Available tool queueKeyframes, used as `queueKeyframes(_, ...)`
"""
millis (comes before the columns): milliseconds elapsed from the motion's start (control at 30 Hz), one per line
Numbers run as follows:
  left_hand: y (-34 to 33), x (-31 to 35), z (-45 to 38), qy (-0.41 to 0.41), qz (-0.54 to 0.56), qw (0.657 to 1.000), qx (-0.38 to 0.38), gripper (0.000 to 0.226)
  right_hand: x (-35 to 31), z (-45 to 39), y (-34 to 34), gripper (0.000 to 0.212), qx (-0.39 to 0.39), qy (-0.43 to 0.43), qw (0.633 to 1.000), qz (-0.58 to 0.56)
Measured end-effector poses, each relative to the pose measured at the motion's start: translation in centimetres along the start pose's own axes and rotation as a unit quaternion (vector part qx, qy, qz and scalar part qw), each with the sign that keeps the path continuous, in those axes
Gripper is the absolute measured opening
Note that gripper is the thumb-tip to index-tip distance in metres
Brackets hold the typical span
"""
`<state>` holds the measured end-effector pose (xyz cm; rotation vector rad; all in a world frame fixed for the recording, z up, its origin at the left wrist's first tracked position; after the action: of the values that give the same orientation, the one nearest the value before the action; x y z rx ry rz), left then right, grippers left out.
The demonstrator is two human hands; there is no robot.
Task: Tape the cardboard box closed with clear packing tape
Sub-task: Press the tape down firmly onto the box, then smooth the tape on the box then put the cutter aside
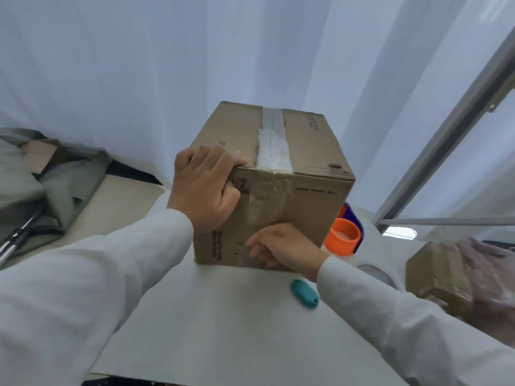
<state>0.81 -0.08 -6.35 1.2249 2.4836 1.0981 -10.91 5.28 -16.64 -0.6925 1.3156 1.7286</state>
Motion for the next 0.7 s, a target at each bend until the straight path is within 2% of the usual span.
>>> queueKeyframes(33, 0.0, 0.0, 0.0, 0.001, -0.004, 1.0, 0.001, 0.042, -2.2, 0.8, 1.3, 0.028, 0.045, 0.076, 0.996, 0.032)
queueKeyframes(100, -0.1, 0.0, -0.1, 0.003, -0.011, 1.0, 0.002, 0.041, -8.2, 3.8, 4.8, 0.024, 0.163, 0.248, 0.953, 0.063)
queueKeyframes(167, 0.0, 0.2, -0.2, 0.003, -0.012, 1.0, 0.004, 0.04, -12.1, 5.8, 6.8, 0.032, 0.217, 0.322, 0.911, 0.139)
queueKeyframes(233, 0.1, 0.3, -0.1, 0.0, -0.007, 1.0, 0.011, 0.038, -12.4, 4.6, 6.2, 0.047, 0.163, 0.27, 0.903, 0.292)
queueKeyframes(300, 0.2, 0.4, 0.1, -0.003, -0.005, 1.0, 0.014, 0.036, -10.7, 2.6, 5.1, 0.065, 0.088, 0.186, 0.897, 0.391)
queueKeyframes(467, 0.5, 0.6, 0.0, -0.009, 0.0, 1.0, 0.014, 0.033, -11.0, -3.2, 6.2, 0.083, 0.065, 0.114, 0.913, 0.387)
queueKeyframes(567, 0.5, 0.5, -0.1, -0.012, 0.012, 1.0, 0.011, 0.038, -11.0, -5.8, 6.8, 0.082, 0.038, 0.067, 0.914, 0.399)
queueKeyframes(700, 0.0, 0.5, 0.0, -0.025, -0.028, 0.999, 0.0, 0.039, -10.6, -7.3, 7.9, 0.084, 0.057, 0.026, 0.91, 0.409)
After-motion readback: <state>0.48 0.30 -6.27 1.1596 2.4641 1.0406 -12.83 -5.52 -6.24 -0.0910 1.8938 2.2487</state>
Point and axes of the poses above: each hand's wrist, its own z-axis away from the middle knuckle, its own y-axis out of the back of the hand, x = y × z, the point moved 8 cm from there along -z, towards the middle knuckle, and after that the axes turned 1 degree about -z, right-handed, at the moved point
